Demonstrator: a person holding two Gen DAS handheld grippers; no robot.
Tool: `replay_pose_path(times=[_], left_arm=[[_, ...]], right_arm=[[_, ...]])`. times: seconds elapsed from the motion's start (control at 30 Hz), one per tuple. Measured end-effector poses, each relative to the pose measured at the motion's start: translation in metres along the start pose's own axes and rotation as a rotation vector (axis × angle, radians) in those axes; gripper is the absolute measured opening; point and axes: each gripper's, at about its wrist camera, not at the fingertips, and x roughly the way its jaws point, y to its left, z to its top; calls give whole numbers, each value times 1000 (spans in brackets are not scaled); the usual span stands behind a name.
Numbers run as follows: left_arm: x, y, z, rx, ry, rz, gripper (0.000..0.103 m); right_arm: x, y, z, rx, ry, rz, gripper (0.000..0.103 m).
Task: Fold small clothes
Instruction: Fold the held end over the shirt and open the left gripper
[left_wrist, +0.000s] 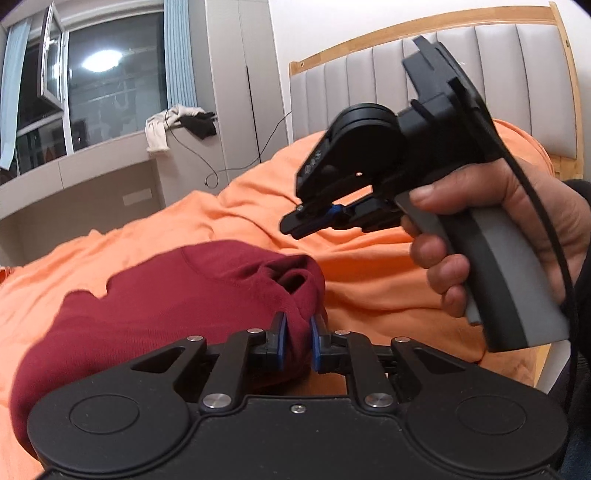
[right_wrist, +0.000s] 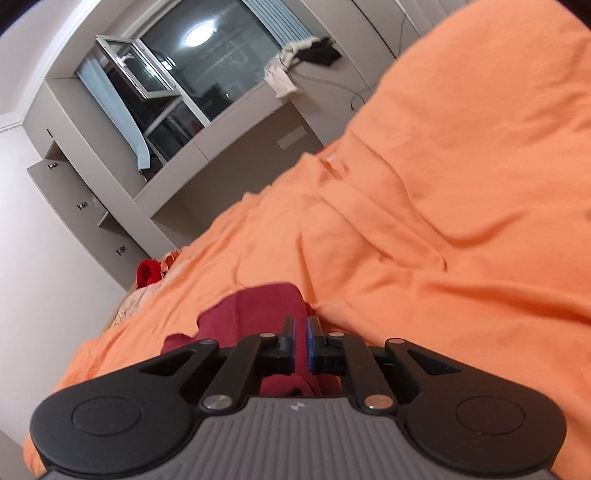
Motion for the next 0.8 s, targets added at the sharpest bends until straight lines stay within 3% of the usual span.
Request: replay_pose_path(times=[0.07, 0.1, 0.2, 0.27, 0.4, 0.57, 0.63, 0.8], left_arm=[[1, 2, 0, -5, 3, -3, 15], [1, 2, 1, -6, 4, -4, 15], [1, 2, 0, 4, 6, -9, 17], [0, 1, -1, 6, 7, -19, 19], [-2, 4, -3, -7, 5, -38, 21], [-7, 13, 2, -50, 10, -90, 40], [-11, 17, 4, -66, 12, -115, 61], [-29, 22, 8, -54, 2, -119, 77]], right_arm=[[1, 0, -3, 4, 16, 4, 11], [0, 1, -4, 4, 19, 8, 18], [-1, 7, -5, 3, 16, 24, 57], [1, 10, -6, -5, 24, 24, 60], [10, 12, -11, -21, 85, 19, 83], [23, 17, -24, -102, 183, -55, 97], [27, 17, -29, -128, 212, -83, 102], [26, 16, -34, -147, 216, -91, 103]])
